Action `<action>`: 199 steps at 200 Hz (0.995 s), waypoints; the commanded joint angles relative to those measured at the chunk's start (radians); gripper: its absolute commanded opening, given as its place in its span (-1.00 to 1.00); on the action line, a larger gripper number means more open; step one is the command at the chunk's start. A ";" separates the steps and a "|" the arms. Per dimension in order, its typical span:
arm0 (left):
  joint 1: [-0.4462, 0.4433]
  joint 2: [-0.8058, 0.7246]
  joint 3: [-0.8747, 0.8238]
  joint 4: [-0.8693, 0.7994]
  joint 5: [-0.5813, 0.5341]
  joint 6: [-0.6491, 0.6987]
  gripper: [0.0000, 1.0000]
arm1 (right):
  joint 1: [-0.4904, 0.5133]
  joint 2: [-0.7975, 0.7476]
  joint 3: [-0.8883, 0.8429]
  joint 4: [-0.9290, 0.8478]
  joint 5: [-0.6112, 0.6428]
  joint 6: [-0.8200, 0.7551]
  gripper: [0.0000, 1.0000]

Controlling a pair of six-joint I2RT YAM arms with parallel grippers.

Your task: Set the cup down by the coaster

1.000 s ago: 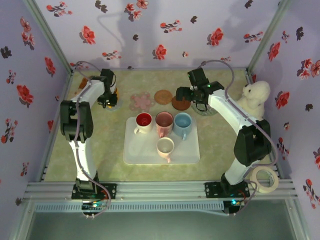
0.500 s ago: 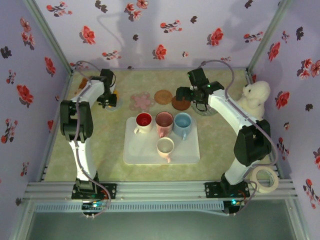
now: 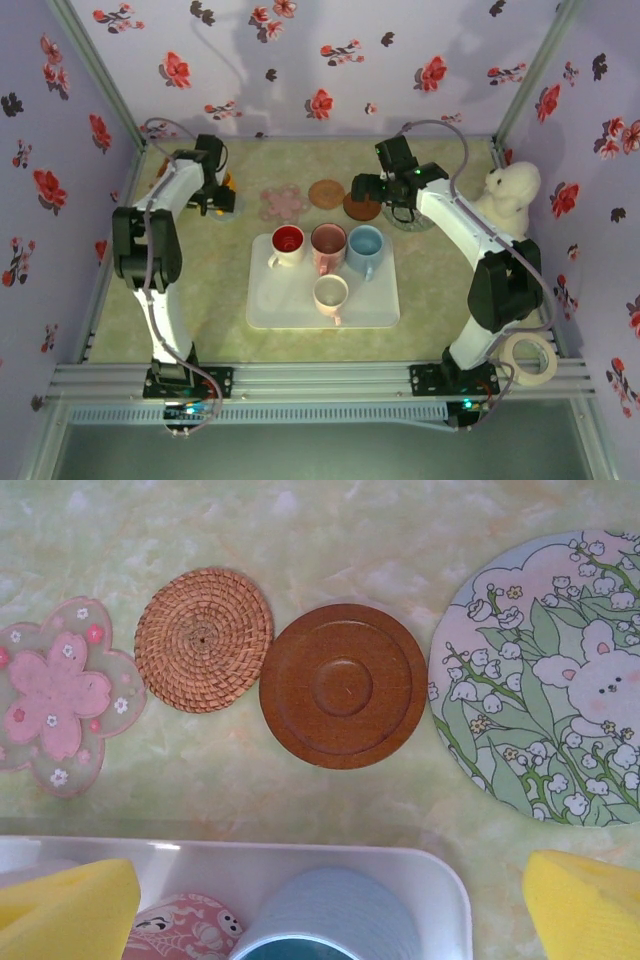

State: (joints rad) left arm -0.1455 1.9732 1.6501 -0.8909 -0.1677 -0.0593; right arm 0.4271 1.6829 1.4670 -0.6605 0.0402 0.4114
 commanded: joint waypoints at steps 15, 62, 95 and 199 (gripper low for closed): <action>0.004 -0.150 0.018 -0.113 -0.027 -0.027 0.46 | -0.005 -0.063 -0.012 -0.014 -0.008 0.000 0.98; -0.025 -0.364 -0.027 -0.116 0.049 0.005 0.56 | -0.005 -0.120 -0.045 -0.030 0.003 -0.001 0.98; -0.068 -0.489 -0.088 -0.077 0.171 0.022 0.73 | -0.007 -0.181 -0.080 -0.043 0.030 0.000 0.98; -0.275 -0.606 -0.383 0.153 0.255 -0.107 0.99 | -0.075 -0.337 -0.321 0.057 0.115 0.050 0.98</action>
State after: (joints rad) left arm -0.3771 1.4044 1.3144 -0.8360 0.0448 -0.0895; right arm 0.3763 1.3911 1.1915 -0.6483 0.1043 0.4282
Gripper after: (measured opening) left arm 0.992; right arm 0.991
